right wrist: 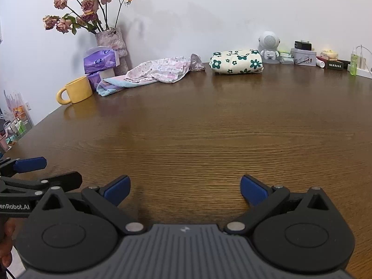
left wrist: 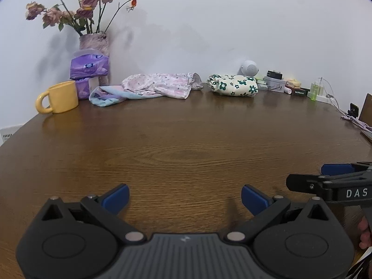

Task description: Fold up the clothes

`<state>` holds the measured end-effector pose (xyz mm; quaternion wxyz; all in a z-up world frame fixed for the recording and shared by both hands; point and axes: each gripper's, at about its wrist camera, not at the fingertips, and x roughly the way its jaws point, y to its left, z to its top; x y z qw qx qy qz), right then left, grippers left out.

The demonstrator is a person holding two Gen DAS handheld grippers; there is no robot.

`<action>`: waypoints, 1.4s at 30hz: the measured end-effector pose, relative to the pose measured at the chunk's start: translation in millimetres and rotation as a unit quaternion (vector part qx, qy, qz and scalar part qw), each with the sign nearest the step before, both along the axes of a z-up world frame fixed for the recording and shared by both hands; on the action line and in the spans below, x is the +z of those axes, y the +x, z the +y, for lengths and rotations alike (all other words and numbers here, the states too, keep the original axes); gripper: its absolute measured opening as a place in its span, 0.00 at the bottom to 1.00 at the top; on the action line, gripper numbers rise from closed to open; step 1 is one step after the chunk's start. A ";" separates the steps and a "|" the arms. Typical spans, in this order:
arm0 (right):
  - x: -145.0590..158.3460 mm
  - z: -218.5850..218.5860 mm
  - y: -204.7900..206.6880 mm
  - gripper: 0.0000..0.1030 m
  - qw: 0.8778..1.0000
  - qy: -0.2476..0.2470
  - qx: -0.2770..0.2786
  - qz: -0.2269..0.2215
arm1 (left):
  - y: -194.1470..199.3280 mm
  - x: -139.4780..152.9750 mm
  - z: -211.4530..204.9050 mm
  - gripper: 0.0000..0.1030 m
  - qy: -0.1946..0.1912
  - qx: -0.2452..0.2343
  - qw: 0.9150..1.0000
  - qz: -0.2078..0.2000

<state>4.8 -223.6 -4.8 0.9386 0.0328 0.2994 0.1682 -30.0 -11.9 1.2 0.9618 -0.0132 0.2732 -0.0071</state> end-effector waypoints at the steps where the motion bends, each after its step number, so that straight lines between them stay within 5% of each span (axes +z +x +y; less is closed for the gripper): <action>1: -0.8 0.2 -1.0 1.00 1.000 -0.001 -0.001 0.000 | 0.3 -0.4 1.0 1.00 -0.002 0.001 1.000 0.000; 42: -5.7 5.8 -6.1 1.00 0.999 -0.019 -0.024 -0.021 | 16.3 -12.1 -6.0 1.00 0.019 -0.006 1.000 0.021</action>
